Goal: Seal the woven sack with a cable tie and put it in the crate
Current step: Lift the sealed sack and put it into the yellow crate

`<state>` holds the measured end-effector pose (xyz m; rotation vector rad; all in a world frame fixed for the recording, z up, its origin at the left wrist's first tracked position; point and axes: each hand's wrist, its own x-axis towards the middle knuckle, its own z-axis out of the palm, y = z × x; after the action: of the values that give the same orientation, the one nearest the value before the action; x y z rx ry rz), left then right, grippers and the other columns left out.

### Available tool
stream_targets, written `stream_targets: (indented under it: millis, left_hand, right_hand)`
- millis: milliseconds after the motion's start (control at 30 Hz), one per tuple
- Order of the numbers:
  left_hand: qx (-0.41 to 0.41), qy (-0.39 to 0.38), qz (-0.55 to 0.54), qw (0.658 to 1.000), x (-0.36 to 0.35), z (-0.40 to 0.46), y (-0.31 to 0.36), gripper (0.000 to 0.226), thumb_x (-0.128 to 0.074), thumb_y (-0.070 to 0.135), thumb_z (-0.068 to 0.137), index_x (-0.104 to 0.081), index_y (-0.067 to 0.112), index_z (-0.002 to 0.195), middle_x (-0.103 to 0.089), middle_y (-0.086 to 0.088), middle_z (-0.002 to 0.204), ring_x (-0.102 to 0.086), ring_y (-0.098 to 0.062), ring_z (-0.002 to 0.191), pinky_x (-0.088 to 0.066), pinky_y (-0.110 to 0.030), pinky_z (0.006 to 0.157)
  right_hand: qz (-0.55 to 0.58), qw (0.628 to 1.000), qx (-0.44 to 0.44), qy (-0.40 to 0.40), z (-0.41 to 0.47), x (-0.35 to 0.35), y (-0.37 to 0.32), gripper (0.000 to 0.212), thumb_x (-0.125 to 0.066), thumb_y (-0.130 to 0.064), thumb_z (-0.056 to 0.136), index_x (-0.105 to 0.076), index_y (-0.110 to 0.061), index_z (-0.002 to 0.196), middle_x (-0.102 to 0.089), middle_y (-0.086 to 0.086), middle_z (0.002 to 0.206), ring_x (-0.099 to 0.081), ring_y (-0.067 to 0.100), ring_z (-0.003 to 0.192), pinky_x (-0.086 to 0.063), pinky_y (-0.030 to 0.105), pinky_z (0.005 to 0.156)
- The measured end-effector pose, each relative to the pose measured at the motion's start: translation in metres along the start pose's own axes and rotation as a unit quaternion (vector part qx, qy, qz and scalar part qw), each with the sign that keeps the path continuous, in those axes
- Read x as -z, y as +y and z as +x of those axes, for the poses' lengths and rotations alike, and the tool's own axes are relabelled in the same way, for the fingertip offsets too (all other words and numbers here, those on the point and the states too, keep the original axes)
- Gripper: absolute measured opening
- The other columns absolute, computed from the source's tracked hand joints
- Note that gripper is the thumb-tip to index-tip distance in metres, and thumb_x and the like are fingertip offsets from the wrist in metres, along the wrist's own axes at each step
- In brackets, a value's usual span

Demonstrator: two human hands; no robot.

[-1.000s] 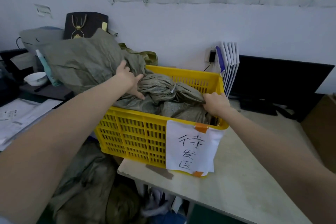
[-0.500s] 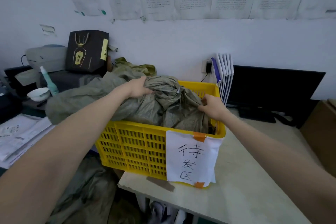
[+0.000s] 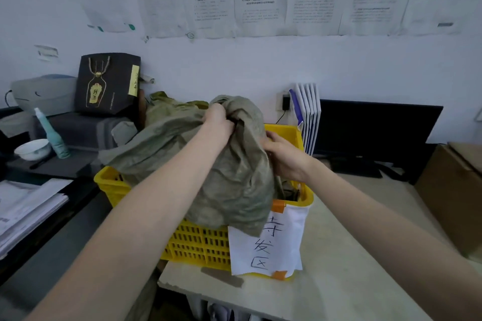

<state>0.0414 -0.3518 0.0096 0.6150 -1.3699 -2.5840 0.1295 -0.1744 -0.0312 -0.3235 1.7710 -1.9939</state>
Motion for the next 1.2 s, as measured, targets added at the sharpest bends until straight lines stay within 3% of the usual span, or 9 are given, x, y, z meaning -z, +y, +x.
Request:
stream_targets:
  millis: [233, 367, 400, 567, 700, 900, 1067, 1133, 1200]
  left_hand:
    - [-0.093, -0.056, 0.200, 0.974, 0.008, -0.045, 0.014, 0.029, -0.044, 0.017, 0.097, -0.047, 0.004, 0.122, -0.061, -0.013, 0.111, -0.061, -0.028, 0.099, -0.052, -0.037, 0.068]
    - [-0.276, 0.076, 0.743, 0.605, 0.044, -0.038, 0.032, 0.037, -0.039, 0.041, 0.093, -0.044, 0.017, 0.120, -0.041, -0.015, 0.135, -0.039, -0.039, 0.125, -0.031, -0.054, 0.102]
    - [-0.264, 0.076, 0.771, 0.574, 0.051, -0.041, 0.032, 0.045, -0.035, 0.045, 0.094, -0.041, 0.018, 0.129, -0.032, -0.016, 0.144, -0.033, -0.041, 0.131, -0.025, -0.058, 0.105]
    - [-0.110, -0.029, 0.541, 0.833, 0.059, -0.041, 0.013, 0.065, -0.038, 0.032, 0.099, -0.010, 0.002, 0.149, -0.040, -0.018, 0.145, -0.050, -0.036, 0.121, -0.046, -0.039, 0.096]
    - [0.011, -0.060, 0.115, 0.992, 0.048, -0.059, -0.003, 0.034, -0.029, 0.009, 0.103, -0.045, 0.003, 0.132, -0.055, -0.016, 0.128, -0.058, -0.031, 0.110, -0.048, -0.040, 0.080]
    - [0.066, -0.038, -0.093, 0.993, 0.044, -0.048, -0.037, 0.042, -0.024, 0.013, 0.104, -0.042, -0.004, 0.138, -0.043, -0.025, 0.144, -0.042, -0.038, 0.132, -0.038, -0.050, 0.098]
    - [0.033, -0.069, -0.093, 0.993, 0.041, -0.049, -0.037, 0.038, -0.028, 0.013, 0.104, -0.040, -0.001, 0.137, -0.053, -0.024, 0.133, -0.059, -0.036, 0.110, -0.052, -0.046, 0.081]
    - [-0.040, -0.058, 0.120, 0.990, 0.046, -0.053, -0.032, 0.024, -0.035, 0.015, 0.103, -0.033, 0.006, 0.125, -0.058, -0.017, 0.114, -0.065, -0.030, 0.086, -0.055, -0.042, 0.068]
    - [-0.191, -0.002, 0.411, 0.892, 0.058, -0.051, -0.031, 0.030, -0.044, 0.014, 0.100, -0.027, 0.014, 0.124, -0.055, -0.016, 0.111, -0.060, -0.028, 0.079, -0.052, -0.043, 0.066]
  right_hand:
    - [-0.221, 0.964, 0.067, 0.131, 0.012, 0.012, -0.010, 0.018, -0.061, 0.001, 0.082, -0.068, -0.008, 0.096, -0.071, 0.010, 0.098, -0.066, 0.024, 0.092, -0.056, 0.034, 0.077]
    - [-0.447, 0.846, 0.140, 0.255, 0.032, 0.027, -0.033, 0.007, -0.055, -0.003, 0.077, -0.062, -0.002, 0.078, -0.066, 0.020, 0.085, -0.061, 0.029, 0.088, -0.048, 0.035, 0.072]
    - [-0.496, 0.811, 0.167, 0.263, 0.036, 0.027, -0.039, 0.005, -0.053, -0.004, 0.076, -0.055, -0.007, 0.072, -0.063, 0.020, 0.083, -0.060, 0.033, 0.087, -0.047, 0.038, 0.070]
    - [-0.579, 0.725, 0.227, 0.297, 0.045, 0.015, -0.048, 0.011, -0.046, -0.004, 0.083, -0.039, -0.012, 0.081, -0.051, 0.015, 0.090, -0.054, 0.039, 0.088, -0.037, 0.039, 0.063]
    - [-0.474, 0.833, 0.180, 0.223, 0.041, 0.015, -0.041, 0.036, -0.061, -0.025, 0.085, -0.050, -0.007, 0.114, -0.045, 0.011, 0.107, -0.047, 0.035, 0.114, -0.039, 0.036, 0.084]
    - [-0.488, 0.864, 0.083, 0.095, 0.036, 0.000, 0.001, 0.135, -0.077, -0.062, 0.060, 0.018, -0.024, 0.149, 0.008, 0.011, 0.158, -0.002, 0.040, 0.145, -0.013, 0.053, 0.117]
    - [-0.554, 0.806, 0.127, 0.164, 0.044, 0.006, 0.020, 0.102, -0.071, -0.013, 0.077, 0.001, -0.016, 0.149, -0.024, 0.018, 0.142, -0.054, 0.045, 0.105, -0.051, 0.051, 0.082]
    - [-0.625, 0.740, 0.165, 0.185, 0.044, 0.015, 0.018, 0.079, -0.063, -0.006, 0.081, -0.017, -0.016, 0.144, -0.033, 0.017, 0.134, -0.057, 0.044, 0.090, -0.050, 0.045, 0.064]
    - [-0.679, 0.677, 0.204, 0.198, 0.046, 0.023, 0.015, 0.063, -0.060, -0.001, 0.080, -0.030, -0.016, 0.134, -0.038, 0.016, 0.129, -0.057, 0.040, 0.084, -0.044, 0.040, 0.054]
